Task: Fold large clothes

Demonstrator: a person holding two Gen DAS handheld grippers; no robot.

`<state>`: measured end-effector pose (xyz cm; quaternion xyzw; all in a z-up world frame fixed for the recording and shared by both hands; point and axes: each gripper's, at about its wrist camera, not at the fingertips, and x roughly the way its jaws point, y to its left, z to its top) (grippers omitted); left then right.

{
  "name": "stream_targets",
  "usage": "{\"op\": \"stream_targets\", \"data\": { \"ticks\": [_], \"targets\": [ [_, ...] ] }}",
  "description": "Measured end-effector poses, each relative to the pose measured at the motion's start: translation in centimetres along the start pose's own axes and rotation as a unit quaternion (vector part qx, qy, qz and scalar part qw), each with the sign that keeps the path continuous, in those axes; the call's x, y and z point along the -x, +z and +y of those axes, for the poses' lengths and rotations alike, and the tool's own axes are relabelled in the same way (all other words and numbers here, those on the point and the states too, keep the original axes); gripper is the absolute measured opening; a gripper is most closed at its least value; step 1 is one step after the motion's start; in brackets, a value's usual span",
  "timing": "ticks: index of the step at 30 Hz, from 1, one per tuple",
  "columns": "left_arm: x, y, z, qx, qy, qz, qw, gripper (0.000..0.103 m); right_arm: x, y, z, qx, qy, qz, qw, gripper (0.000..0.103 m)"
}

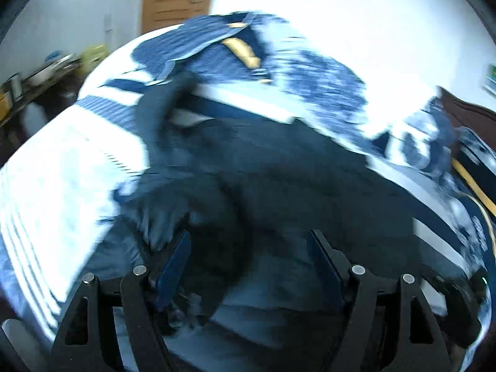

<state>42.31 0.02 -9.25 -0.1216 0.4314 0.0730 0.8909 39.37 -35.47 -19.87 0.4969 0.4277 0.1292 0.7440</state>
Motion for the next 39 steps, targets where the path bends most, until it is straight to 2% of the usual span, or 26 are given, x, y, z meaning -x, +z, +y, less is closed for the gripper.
{"op": "stream_targets", "data": {
  "ticks": [3, 5, 7, 9, 11, 13, 17, 20, 21, 22, 23, 24, 25, 26, 29, 32, 34, 35, 37, 39],
  "targets": [
    [0.2, 0.4, 2.7, 0.020, 0.013, 0.006, 0.9997, 0.077, -0.2, -0.1, 0.3, 0.003, -0.004, 0.000, 1.000, 0.081],
    [0.4, -0.2, 3.6, 0.030, 0.005, 0.020, 0.9994, 0.078, 0.0, -0.2, 0.6, 0.013, -0.014, -0.004, 1.000, 0.081],
    [0.0, -1.5, 4.4, 0.036, -0.027, 0.055, 0.9974, 0.078, 0.7, -0.1, 1.5, 0.031, -0.026, -0.021, 0.999, 0.081],
    [-0.8, -3.1, 5.2, 0.046, -0.038, 0.089, 0.9942, 0.079, 1.8, 0.0, 2.2, 0.042, -0.018, -0.038, 0.998, 0.081],
    [-2.3, -4.4, 6.3, 0.070, -0.062, 0.128, 0.9874, 0.079, 2.8, 0.1, 2.5, 0.047, -0.018, -0.045, 0.998, 0.081],
    [-3.5, -5.2, 7.2, 0.097, -0.083, 0.146, 0.9809, 0.079, 3.9, 0.0, 2.4, 0.046, -0.020, -0.040, 0.998, 0.081],
    [-5.4, -4.0, 9.3, 0.150, -0.116, 0.139, 0.9719, 0.079, 3.5, -0.5, 0.0, -0.011, -0.022, -0.018, 1.000, 0.076],
    [-7.1, -2.0, 11.0, 0.178, -0.107, 0.122, 0.9705, 0.077, 1.5, 0.3, -1.2, -0.033, -0.019, -0.005, 0.999, 0.066],
    [-7.8, -1.3, 11.7, 0.193, -0.110, 0.121, 0.9675, 0.073, 1.0, 0.6, -1.3, -0.035, -0.017, -0.008, 0.999, 0.058],
    [-8.2, -0.8, 12.1, 0.200, -0.113, 0.119, 0.9659, 0.052, 0.4, 1.0, -1.5, -0.037, -0.012, -0.012, 0.999, 0.049],
    [-8.4, -0.2, 12.1, 0.194, -0.116, 0.121, 0.9666, 0.038, -0.2, 1.1, -2.0, -0.045, -0.008, -0.013, 0.999, 0.041],
    [-8.4, 0.4, 11.8, 0.181, -0.124, 0.120, 0.9682, 0.025, -0.8, 1.3, -2.5, -0.058, -0.006, -0.009, 0.998, 0.020],
    [-8.0, 0.7, 11.3, 0.170, -0.132, 0.114, 0.9698, 0.020, -1.1, 1.3, -2.8, -0.063, 0.000, -0.005, 0.998, 0.009],
    [-7.4, 1.3, 10.8, 0.154, -0.143, 0.104, 0.9721, 0.016, -1.1, 1.4, -2.9, -0.062, 0.004, -0.006, 0.998, 0.007],
    [-6.2, 2.2, 8.8, 0.102, -0.147, 0.086, 0.9802, 0.012, 1.3, 1.6, -1.1, -0.029, -0.005, -0.055, 0.998, 0.003],
    [-8.7, 2.0, 7.3, 0.067, -0.108, 0.100, 0.9869, 0.011, 3.9, 1.7, 1.3, 0.017, -0.022, -0.101, 0.995, 0.002],
    [-10.3, 1.8, 6.6, 0.063, -0.091, 0.112, 0.9875, 0.011, 3.4, 1.8, 1.0, 0.026, -0.068, -0.096, 0.993, 0.002],
    [-10.5, 1.5, 6.5, 0.067, -0.093, 0.119, 0.9863, 0.011, 2.7, 1.9, -0.2, 0.005, -0.077, -0.084, 0.993, 0.002],
    [-9.1, 1.8, 5.9, 0.066, -0.104, 0.099, 0.9874, 0.012, 1.6, 1.9, -2.4, -0.035, -0.089, -0.060, 0.994, 0.002],
    [-8.0, 2.3, 5.4, 0.056, -0.094, 0.079, 0.9909, 0.015, 2.4, 2.0, -2.3, -0.040, -0.073, -0.077, 0.994, 0.002]
  ]
}}
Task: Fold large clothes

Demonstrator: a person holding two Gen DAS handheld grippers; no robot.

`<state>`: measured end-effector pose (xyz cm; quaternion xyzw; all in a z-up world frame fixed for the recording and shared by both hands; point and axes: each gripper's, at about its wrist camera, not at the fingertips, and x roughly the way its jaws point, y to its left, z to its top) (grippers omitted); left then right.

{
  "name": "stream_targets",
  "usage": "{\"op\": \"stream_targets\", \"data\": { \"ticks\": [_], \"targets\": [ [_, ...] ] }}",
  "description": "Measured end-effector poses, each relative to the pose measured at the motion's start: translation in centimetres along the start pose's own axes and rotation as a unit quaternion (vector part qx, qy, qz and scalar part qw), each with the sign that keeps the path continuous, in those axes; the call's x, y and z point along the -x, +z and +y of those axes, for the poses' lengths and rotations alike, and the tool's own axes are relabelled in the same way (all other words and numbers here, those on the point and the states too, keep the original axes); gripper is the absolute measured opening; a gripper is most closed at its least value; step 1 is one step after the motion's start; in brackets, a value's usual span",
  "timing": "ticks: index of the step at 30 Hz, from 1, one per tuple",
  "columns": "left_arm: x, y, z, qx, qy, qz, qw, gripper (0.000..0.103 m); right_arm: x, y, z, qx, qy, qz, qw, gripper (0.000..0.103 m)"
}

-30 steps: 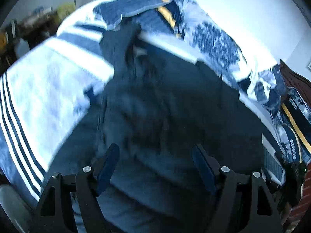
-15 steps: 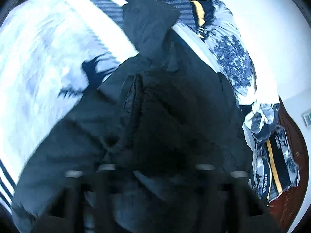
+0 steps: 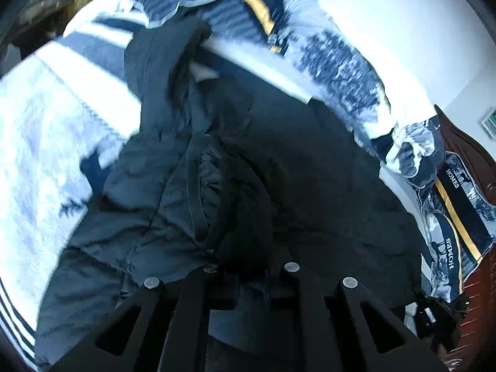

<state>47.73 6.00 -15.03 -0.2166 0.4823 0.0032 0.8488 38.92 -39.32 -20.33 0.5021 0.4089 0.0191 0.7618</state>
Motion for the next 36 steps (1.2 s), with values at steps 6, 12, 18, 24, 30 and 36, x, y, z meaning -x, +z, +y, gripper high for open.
{"op": "stream_targets", "data": {
  "ticks": [6, 12, 18, 24, 30, 36],
  "targets": [
    [-1.0, -0.6, 0.3, -0.026, 0.035, 0.026, 0.9987, 0.018, -0.3, 0.0, 0.8, 0.015, -0.028, 0.011, 0.999, 0.006],
    [8.2, -2.9, 4.1, 0.000, 0.021, -0.045, 0.9988, 0.075, 4.5, -0.2, 2.7, 0.026, 0.017, -0.024, 0.999, 0.072],
    [14.9, -5.0, 6.4, -0.001, 0.006, -0.052, 0.9986, 0.078, 13.8, -6.0, 10.7, 0.135, -0.022, -0.105, 0.985, 0.080],
    [19.8, -6.4, 8.4, 0.002, -0.008, -0.075, 0.9972, 0.078, 19.2, -13.9, 19.9, 0.233, -0.053, -0.073, 0.968, 0.080],
    [22.7, -5.9, 12.1, 0.040, -0.036, -0.102, 0.9933, 0.079, 23.7, -20.8, 26.6, 0.296, -0.056, -0.037, 0.953, 0.080],
    [22.9, -3.4, 15.2, 0.073, -0.047, -0.109, 0.9903, 0.082, 24.6, -23.7, 35.1, 0.345, -0.024, -0.030, 0.938, 0.084]
  ]
}}
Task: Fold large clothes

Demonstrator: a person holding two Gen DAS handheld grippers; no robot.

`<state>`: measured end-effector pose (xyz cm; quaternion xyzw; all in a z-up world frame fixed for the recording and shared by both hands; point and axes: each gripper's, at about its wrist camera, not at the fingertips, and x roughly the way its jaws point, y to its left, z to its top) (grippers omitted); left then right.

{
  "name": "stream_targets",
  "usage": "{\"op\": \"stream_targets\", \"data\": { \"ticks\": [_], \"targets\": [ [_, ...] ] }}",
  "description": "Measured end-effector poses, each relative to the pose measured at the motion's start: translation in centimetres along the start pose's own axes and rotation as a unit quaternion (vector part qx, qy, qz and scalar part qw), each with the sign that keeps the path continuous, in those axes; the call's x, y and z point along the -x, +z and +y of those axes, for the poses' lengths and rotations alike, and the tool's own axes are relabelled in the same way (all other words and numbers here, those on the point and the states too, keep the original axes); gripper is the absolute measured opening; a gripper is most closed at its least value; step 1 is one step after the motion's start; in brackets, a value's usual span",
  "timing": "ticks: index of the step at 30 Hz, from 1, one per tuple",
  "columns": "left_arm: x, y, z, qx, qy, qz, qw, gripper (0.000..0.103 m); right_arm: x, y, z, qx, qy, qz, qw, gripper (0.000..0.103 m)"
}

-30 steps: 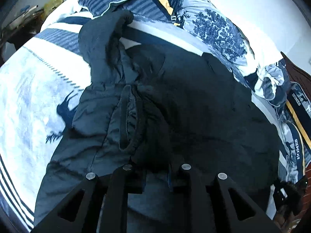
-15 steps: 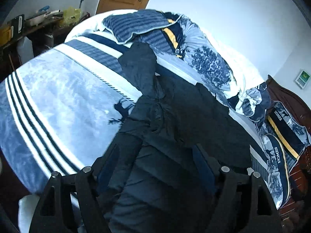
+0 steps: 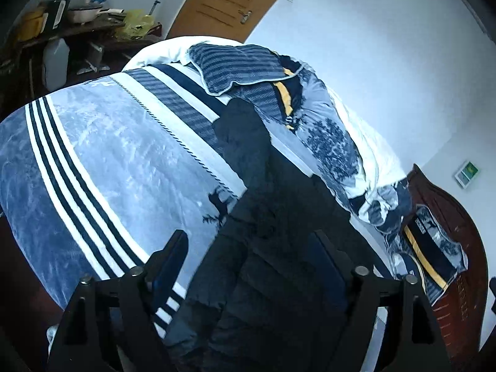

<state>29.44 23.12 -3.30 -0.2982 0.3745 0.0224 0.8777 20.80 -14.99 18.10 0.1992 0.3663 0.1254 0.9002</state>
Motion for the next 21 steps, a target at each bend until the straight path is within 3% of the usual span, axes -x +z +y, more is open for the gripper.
{"op": "stream_targets", "data": {
  "ticks": [3, 7, 12, 16, 21],
  "targets": [
    [-1.5, 1.9, 0.8, 0.011, 0.013, -0.004, 0.9998, 0.082, -3.7, 1.6, 2.7, 0.023, 0.025, 0.022, 0.999, 0.084],
    [-4.5, 4.1, 1.9, 0.037, 0.005, -0.017, 0.9992, 0.083, -12.6, 2.7, 3.8, 0.006, 0.051, 0.083, 0.995, 0.084],
    [-9.9, 7.9, 2.4, 0.042, 0.007, -0.022, 0.9988, 0.083, -23.7, 4.6, 4.5, 0.011, 0.018, 0.116, 0.993, 0.084],
    [-14.9, 11.8, 3.2, 0.038, 0.015, -0.035, 0.9985, 0.083, -32.5, 6.7, 6.3, 0.069, 0.010, 0.135, 0.988, 0.084],
    [-19.2, 11.3, 6.9, 0.053, 0.013, -0.030, 0.9981, 0.083, -44.2, 8.4, 8.9, 0.078, 0.056, 0.207, 0.974, 0.084]
  ]
}}
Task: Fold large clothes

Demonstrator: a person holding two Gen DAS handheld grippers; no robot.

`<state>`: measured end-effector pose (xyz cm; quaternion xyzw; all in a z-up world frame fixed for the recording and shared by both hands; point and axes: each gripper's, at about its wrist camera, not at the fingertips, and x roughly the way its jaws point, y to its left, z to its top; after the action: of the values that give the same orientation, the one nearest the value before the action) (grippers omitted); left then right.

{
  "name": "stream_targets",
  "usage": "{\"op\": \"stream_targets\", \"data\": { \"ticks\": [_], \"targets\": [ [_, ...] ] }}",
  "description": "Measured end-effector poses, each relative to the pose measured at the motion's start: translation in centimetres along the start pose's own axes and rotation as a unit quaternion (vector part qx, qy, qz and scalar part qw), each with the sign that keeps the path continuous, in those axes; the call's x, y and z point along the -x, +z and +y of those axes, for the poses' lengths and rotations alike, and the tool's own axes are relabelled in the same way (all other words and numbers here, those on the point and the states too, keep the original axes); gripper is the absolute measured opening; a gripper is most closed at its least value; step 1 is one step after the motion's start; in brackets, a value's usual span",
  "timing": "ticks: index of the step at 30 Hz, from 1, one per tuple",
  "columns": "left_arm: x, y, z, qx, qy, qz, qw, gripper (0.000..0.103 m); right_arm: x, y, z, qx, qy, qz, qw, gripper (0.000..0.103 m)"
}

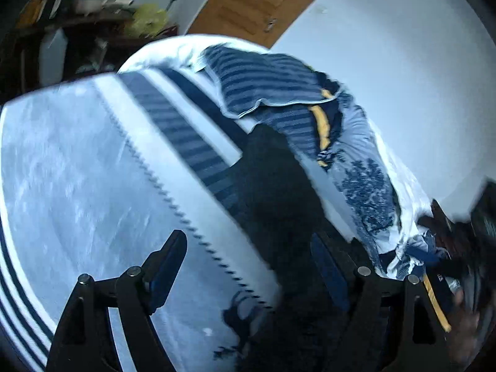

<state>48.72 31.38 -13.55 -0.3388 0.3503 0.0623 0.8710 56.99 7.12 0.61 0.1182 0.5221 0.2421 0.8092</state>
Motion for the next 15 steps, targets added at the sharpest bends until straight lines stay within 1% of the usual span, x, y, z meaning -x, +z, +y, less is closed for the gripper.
{"op": "stream_targets", "data": {
  "ticks": [2, 3, 4, 6, 7, 8, 9, 10, 12, 14, 15],
  "targets": [
    [-1.5, -0.1, 2.0, 0.029, 0.001, 0.026, 0.9992, 0.083, -3.9, 2.2, 0.0, 0.000, 0.012, 0.030, 0.999, 0.084],
    [-1.9, 0.0, 2.7, 0.045, -0.004, 0.029, 0.9986, 0.083, -6.5, 3.7, 0.0, 0.001, 0.033, 0.048, 0.998, 0.084],
    [-2.1, -0.1, 3.3, 0.056, -0.006, 0.028, 0.9980, 0.083, -8.1, 4.7, 0.0, -0.002, 0.035, 0.051, 0.998, 0.084],
    [-2.7, 0.3, 4.4, 0.083, 0.003, 0.035, 0.9960, 0.083, -12.1, 7.1, -0.5, -0.020, 0.031, 0.060, 0.998, 0.084],
    [-2.8, 0.4, 4.7, 0.094, -0.008, 0.041, 0.9947, 0.083, -13.8, 8.2, -0.7, -0.024, 0.035, 0.066, 0.997, 0.084],
    [-2.8, 0.4, 4.7, 0.099, -0.021, 0.042, 0.9940, 0.083, -15.7, 9.2, -1.0, -0.029, 0.026, 0.066, 0.997, 0.084],
    [-2.7, 0.5, 4.6, 0.094, -0.025, 0.043, 0.9944, 0.083, -17.3, 10.2, -1.4, -0.036, 0.013, 0.068, 0.997, 0.084],
    [-2.6, 0.6, 4.4, 0.083, -0.020, 0.040, 0.9955, 0.083, -19.3, 10.9, -1.9, -0.043, 0.010, 0.078, 0.996, 0.084],
    [-2.6, 0.9, 4.0, 0.069, -0.012, 0.030, 0.9971, 0.083, -22.1, 12.0, -2.9, -0.069, 0.018, 0.096, 0.993, 0.082],
    [-3.0, 0.8, 4.1, 0.075, -0.016, 0.037, 0.9963, 0.083, -24.1, 12.7, -3.3, -0.076, 0.010, 0.101, 0.992, 0.072],
    [-3.2, 0.8, 4.2, 0.079, -0.022, 0.045, 0.9956, 0.083, -24.8, 12.8, -3.4, -0.075, 0.002, 0.100, 0.992, 0.047]
  ]
}}
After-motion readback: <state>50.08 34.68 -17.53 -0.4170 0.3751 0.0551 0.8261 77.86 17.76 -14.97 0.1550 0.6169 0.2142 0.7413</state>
